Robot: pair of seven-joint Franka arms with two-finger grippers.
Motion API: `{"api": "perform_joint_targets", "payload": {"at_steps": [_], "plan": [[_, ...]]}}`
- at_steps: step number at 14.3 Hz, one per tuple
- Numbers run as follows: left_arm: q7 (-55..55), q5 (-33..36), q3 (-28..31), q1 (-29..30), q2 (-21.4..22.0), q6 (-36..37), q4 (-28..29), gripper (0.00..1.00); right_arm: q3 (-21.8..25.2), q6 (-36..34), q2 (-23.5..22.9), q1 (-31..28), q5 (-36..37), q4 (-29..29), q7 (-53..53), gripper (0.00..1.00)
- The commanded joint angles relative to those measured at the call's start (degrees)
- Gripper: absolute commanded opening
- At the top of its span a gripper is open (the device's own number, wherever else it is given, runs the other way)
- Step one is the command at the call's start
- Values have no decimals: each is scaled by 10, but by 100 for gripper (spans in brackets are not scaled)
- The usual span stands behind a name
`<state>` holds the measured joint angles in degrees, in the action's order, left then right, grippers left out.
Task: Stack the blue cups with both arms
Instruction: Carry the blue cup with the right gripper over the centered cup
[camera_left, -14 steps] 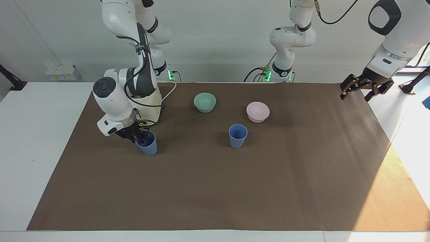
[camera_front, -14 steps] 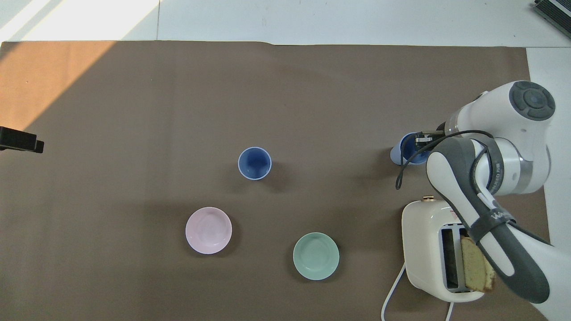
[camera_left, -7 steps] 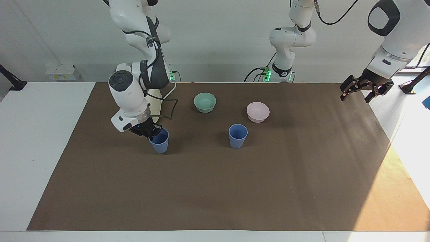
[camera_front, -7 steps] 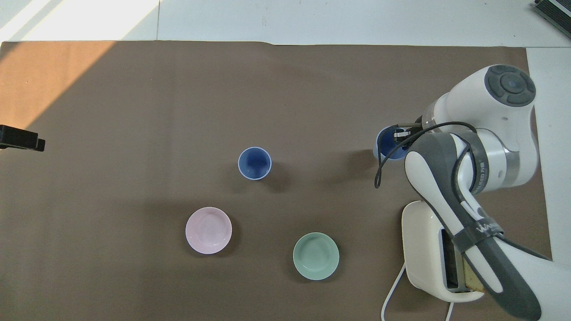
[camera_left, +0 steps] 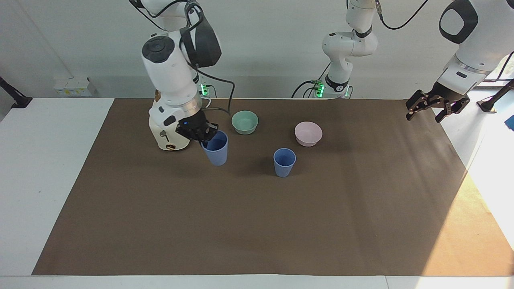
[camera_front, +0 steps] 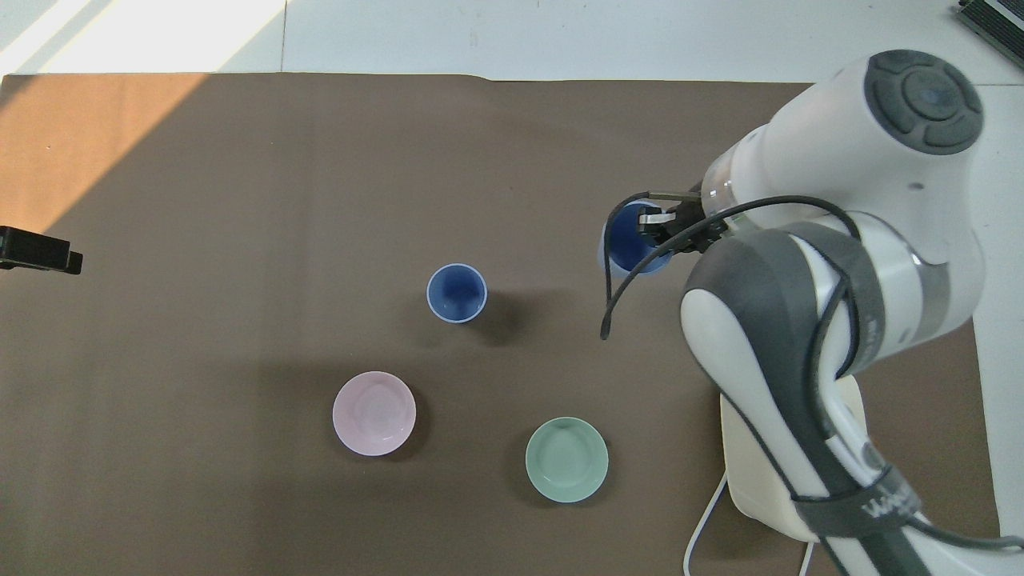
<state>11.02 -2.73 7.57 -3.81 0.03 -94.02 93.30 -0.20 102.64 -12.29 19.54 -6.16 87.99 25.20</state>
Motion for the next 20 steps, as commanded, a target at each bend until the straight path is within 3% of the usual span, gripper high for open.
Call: {"api": "perform_joint_targets", "payload": {"at_steps": [1,8,20], "plan": [[2,10,-2,0,4,8,2,100,1,-2,-25,43,-4,-48,51,0],[4,9,-2,2,5,7,0,100,3,25,-105,117,4,-120,135,0],[4,9,-2,1,6,5,-2,100,1,70,-128,162,15,-73,167,0]]}}
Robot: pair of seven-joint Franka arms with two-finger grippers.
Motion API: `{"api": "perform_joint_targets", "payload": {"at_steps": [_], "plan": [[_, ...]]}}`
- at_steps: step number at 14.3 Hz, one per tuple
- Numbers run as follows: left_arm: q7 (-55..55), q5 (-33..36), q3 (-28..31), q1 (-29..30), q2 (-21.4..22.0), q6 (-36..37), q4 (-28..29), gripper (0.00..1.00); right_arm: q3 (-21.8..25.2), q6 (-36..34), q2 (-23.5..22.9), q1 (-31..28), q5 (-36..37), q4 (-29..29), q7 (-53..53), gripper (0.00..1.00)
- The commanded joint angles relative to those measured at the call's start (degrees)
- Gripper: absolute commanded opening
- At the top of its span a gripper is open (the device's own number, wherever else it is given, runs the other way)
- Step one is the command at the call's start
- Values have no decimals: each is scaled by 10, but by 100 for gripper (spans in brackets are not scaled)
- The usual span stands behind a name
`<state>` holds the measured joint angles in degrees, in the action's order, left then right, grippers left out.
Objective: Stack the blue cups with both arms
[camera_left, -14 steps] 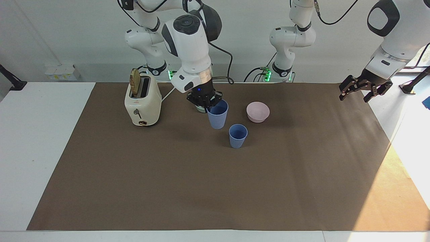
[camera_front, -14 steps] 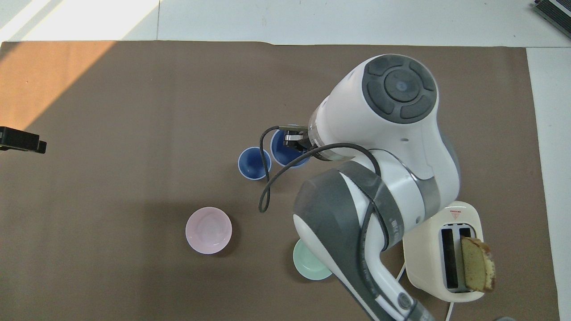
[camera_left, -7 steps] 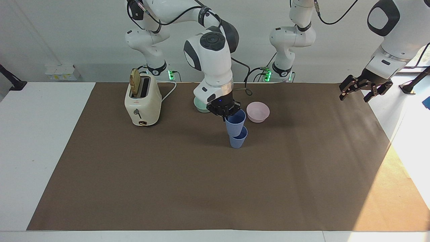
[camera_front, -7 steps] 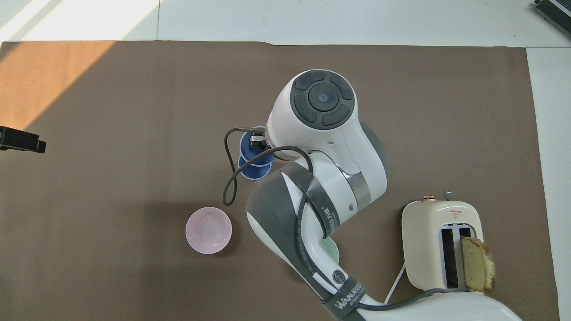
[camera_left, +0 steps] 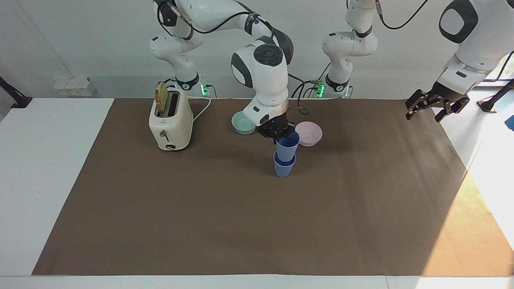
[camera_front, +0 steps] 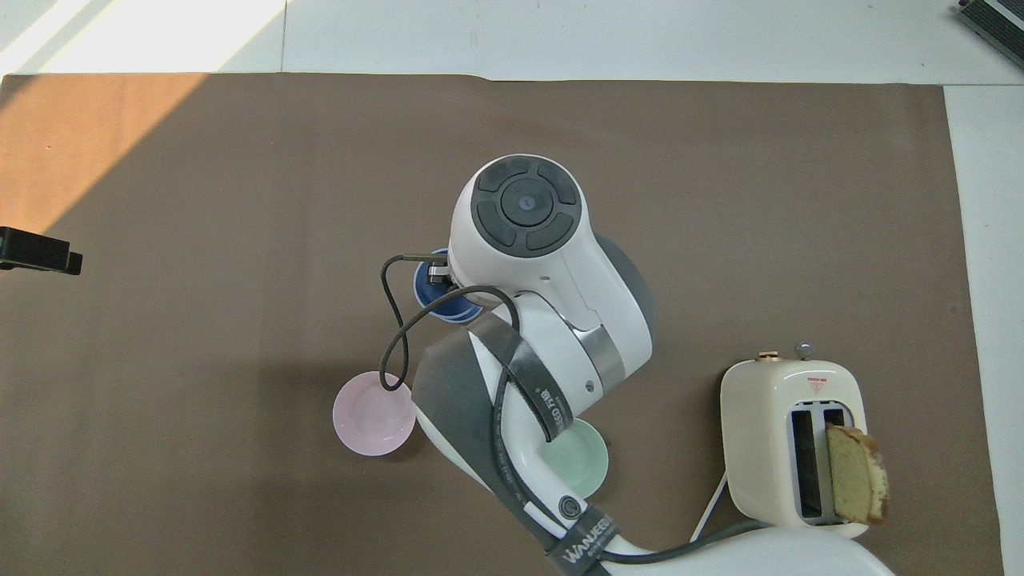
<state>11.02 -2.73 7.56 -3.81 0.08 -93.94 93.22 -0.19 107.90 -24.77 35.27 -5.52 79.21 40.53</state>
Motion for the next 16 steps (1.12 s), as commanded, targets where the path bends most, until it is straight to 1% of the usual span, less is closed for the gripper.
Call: {"api": "perform_joint_targets", "payload": {"at_steps": [1,4,5,6,9,11,13,14,15,16], "plan": [[3,9,-2,1,5,4,-1,100,1,24,-3,6,9,23,14,0],[3,9,-2,1,5,4,-1,100,1,28,-3,5,9,31,13,0],[3,9,-2,1,5,4,-1,100,1,29,-3,5,4,31,14,39],[3,9,-2,1,5,4,-1,100,1,32,-3,2,7,31,14,99],[4,9,-2,1,5,4,-1,100,1,33,-2,4,30,27,12,100],[3,9,-2,1,5,3,-1,100,7,29,4,-8,38,25,4,100],[3,9,-2,3,5,3,-1,100,11,20,31,-58,36,23,-20,100],[3,9,-2,3,5,3,-1,100,11,7,45,-82,32,21,-50,100],[2,9,-2,3,5,3,-1,100,10,-25,55,-107,34,17,-88,100],[1,10,-2,2,4,3,-2,100,9,-63,60,-130,38,2,-127,100]]}}
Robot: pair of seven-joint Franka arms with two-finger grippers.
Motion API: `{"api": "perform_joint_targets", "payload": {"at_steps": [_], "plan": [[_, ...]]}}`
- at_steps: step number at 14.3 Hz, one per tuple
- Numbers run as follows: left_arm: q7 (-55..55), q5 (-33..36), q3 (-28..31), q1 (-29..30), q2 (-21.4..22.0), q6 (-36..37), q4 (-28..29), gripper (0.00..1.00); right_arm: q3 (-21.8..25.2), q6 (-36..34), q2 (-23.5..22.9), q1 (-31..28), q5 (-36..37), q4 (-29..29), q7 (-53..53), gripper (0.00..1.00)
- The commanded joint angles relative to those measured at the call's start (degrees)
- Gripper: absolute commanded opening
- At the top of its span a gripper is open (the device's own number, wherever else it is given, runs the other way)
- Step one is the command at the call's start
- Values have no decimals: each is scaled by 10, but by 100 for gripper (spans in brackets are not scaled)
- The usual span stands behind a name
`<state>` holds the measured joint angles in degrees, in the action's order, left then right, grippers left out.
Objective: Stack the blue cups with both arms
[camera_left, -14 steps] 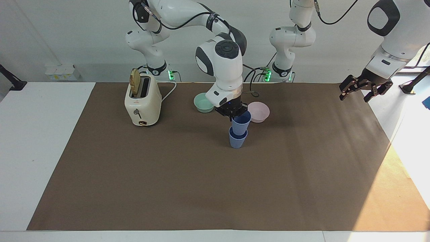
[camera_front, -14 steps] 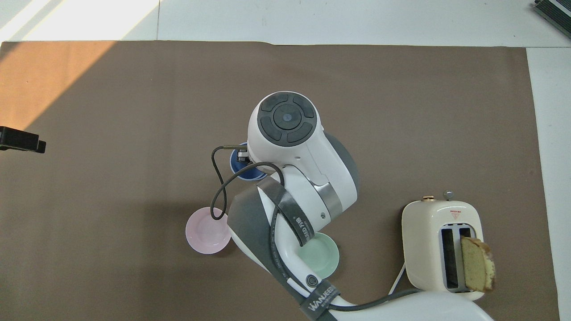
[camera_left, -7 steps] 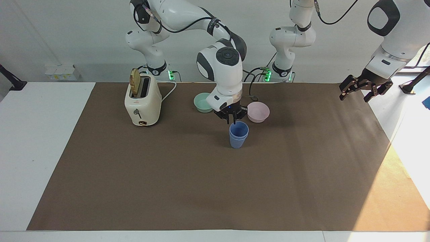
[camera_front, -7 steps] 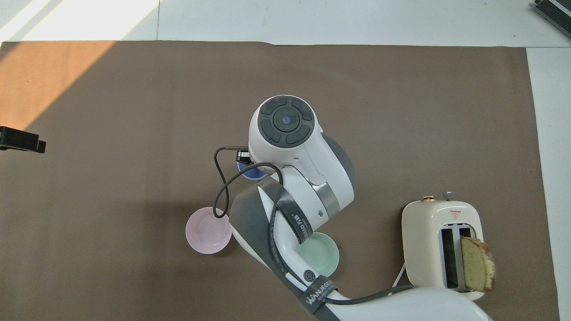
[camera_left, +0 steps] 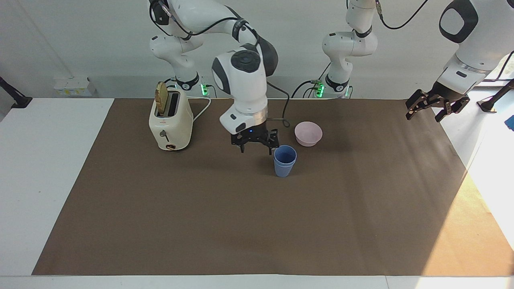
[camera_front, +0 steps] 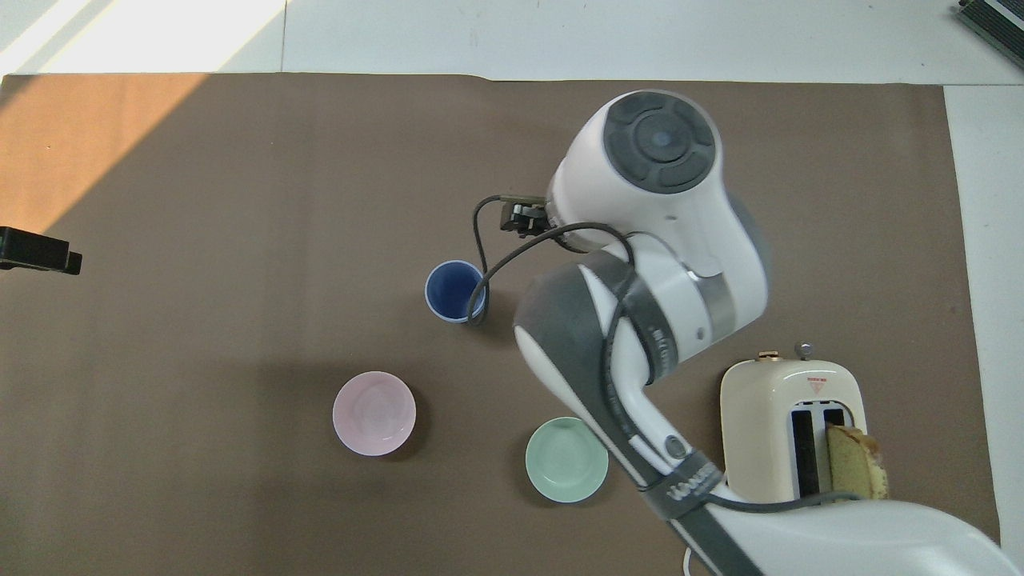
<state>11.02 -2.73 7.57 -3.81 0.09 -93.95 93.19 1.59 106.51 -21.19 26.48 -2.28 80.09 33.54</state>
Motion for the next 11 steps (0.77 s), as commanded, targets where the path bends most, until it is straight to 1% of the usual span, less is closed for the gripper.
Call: {"api": "perform_joint_targets", "payload": {"at_steps": [1,3,6,8,11], "plan": [[1,10,-2,1,4,4,-3,100,-5,-86,30,-63,8,-24,-104,100],[1,10,-2,0,4,7,-5,100,-5,-113,61,-116,8,-25,-187,100],[1,11,-2,3,7,16,-6,100,-3,-154,94,-173,10,-25,-276,100],[1,10,-2,3,7,21,-6,100,-2,-165,114,-209,13,-20,-336,100],[1,10,-3,2,11,28,-4,100,-4,-177,123,-264,25,-7,-399,100]]}}
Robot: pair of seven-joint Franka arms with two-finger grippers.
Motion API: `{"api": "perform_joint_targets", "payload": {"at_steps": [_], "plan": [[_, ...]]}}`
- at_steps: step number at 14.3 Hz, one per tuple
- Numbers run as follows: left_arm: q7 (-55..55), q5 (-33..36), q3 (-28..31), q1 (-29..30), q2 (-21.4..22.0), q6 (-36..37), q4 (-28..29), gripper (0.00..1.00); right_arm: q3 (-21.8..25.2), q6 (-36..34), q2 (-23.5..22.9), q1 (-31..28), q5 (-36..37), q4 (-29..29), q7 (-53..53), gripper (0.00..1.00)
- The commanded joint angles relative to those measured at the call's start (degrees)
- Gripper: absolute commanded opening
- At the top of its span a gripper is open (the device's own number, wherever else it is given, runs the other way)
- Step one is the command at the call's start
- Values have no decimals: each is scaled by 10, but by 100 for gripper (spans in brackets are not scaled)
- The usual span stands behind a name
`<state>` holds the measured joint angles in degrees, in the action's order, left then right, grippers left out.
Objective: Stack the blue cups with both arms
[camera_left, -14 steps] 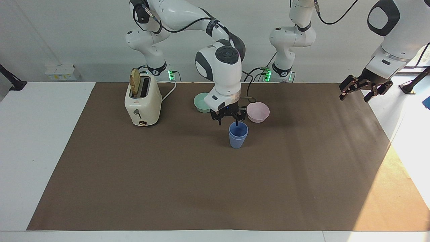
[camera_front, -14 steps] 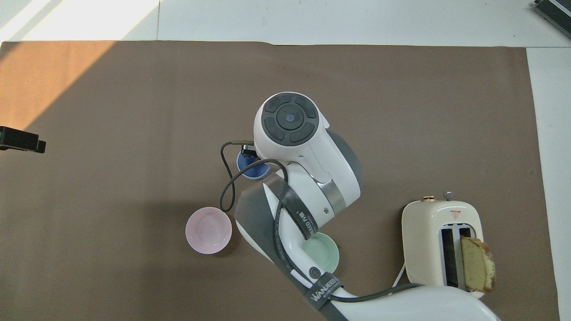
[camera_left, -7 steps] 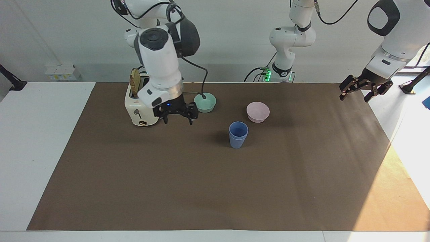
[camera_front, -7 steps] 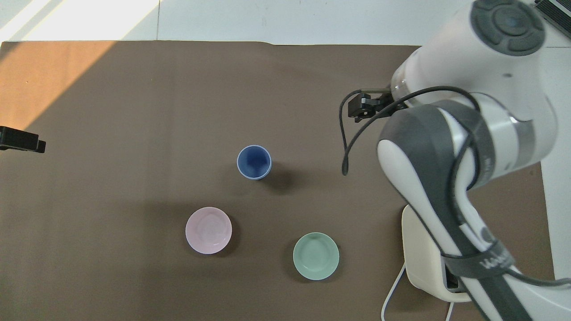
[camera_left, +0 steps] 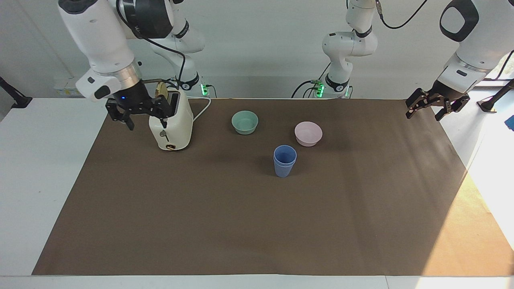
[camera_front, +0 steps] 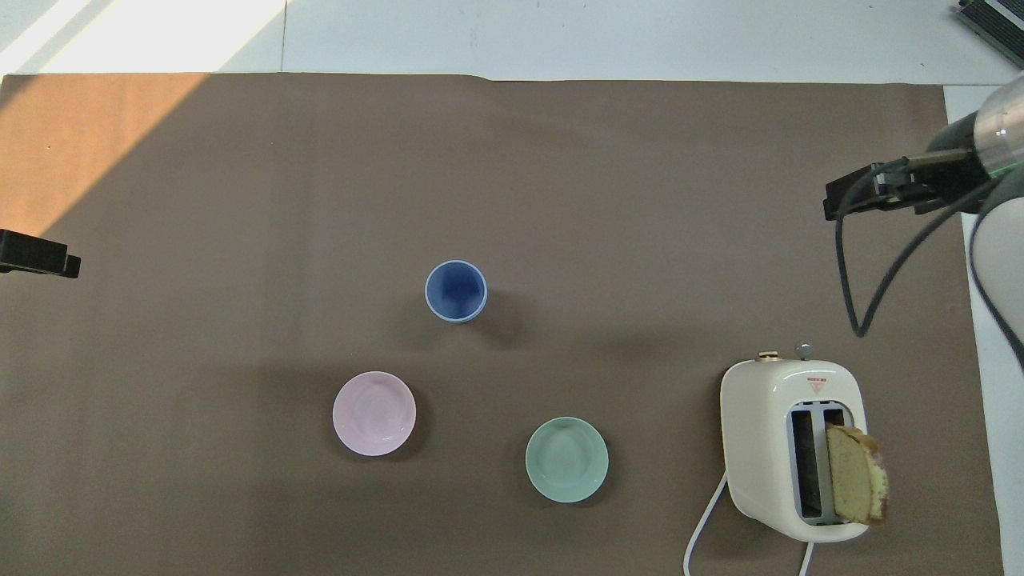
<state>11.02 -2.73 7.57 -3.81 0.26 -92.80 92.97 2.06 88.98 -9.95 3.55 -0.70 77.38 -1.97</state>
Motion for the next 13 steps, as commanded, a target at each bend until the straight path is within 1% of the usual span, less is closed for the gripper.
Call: {"api": "perform_joint_targets", "payload": {"at_steps": [1,4,6,11,13], "plan": [[1,10,-3,2,9,17,-2,100,-8,5,18,-43,8,34,-57,100],[0,10,-4,2,10,17,-1,100,-9,33,40,-40,6,78,-22,100],[0,10,-3,2,10,17,-1,100,-10,38,54,-35,4,100,6,100],[0,10,-3,1,10,17,0,100,-14,38,55,-35,0,100,5,100],[0,11,-3,2,10,17,-1,100,-14,44,54,-40,0,114,0,100]]}}
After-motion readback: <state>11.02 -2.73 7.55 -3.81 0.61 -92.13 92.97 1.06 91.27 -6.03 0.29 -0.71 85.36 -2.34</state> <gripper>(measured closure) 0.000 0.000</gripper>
